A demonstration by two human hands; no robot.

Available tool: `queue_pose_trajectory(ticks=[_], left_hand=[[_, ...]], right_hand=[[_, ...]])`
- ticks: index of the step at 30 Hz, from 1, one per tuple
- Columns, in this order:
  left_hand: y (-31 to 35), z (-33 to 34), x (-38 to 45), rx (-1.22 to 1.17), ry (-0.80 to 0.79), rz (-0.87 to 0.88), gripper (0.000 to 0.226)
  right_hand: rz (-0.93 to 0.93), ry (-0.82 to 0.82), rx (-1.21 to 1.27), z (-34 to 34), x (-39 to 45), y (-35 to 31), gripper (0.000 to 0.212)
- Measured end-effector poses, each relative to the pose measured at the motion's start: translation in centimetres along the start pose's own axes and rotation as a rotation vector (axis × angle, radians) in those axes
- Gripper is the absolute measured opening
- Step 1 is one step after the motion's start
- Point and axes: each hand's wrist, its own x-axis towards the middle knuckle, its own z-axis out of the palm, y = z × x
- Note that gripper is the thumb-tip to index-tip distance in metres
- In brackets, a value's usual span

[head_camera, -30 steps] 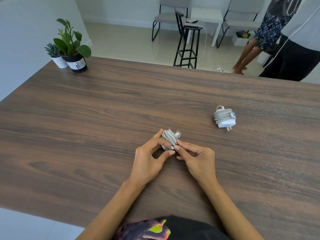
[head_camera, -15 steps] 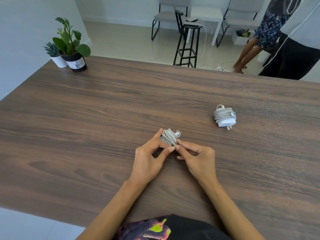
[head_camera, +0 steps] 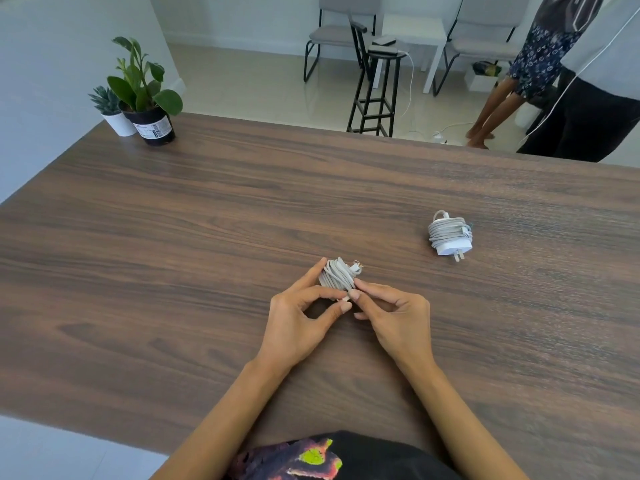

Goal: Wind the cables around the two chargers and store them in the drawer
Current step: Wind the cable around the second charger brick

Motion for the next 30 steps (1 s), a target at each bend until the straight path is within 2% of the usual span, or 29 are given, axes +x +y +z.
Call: queue_pose_trajectory(ticks=[5, 11, 14, 18, 20, 23, 25, 30], left_hand=[[-0.4, 0.0, 0.1, -0.001, 0.008, -0.006, 0.023], [-1.0, 0.1, 0.6, 0.023, 0.071, 0.051, 0.025], [-1.1, 0.2, 0.5, -0.065, 0.049, 0.012, 0.033], [-0.5, -0.2, 1.2, -0.193, 0.007, -0.095, 0.035], [-0.1, -0.6, 1.6, -0.238, -0.054, -0.128, 0.032], [0.4, -1.1, 2.1, -0.273, -0.159, -0.156, 0.027], [0.6, -1.3, 2.3, -0.294, -0.186, -0.180, 0.025], [0.8, -1.1, 2.4, -0.319, -0.127, -0.204, 0.023]], right_hand=[[0.032, -0.005, 0.004, 0.1, 0.0, -0.2, 0.023], [-0.011, -0.018, -0.037, 0.2, -0.1, -0.2, 0.025], [-0.072, -0.036, -0.173, 0.0, -0.1, -0.3, 0.029], [-0.323, 0.016, -0.495, -1.0, 0.0, -0.6, 0.031], [-0.346, -0.043, -0.582, -1.4, 0.2, -0.9, 0.044], [-0.318, -0.250, -0.630, -1.6, 0.3, -1.0, 0.067], [-0.305, -0.301, -0.604, -1.3, 0.4, -1.0, 0.066], [-0.267, -0.253, -0.528, -1.3, 0.8, -0.9, 0.059]])
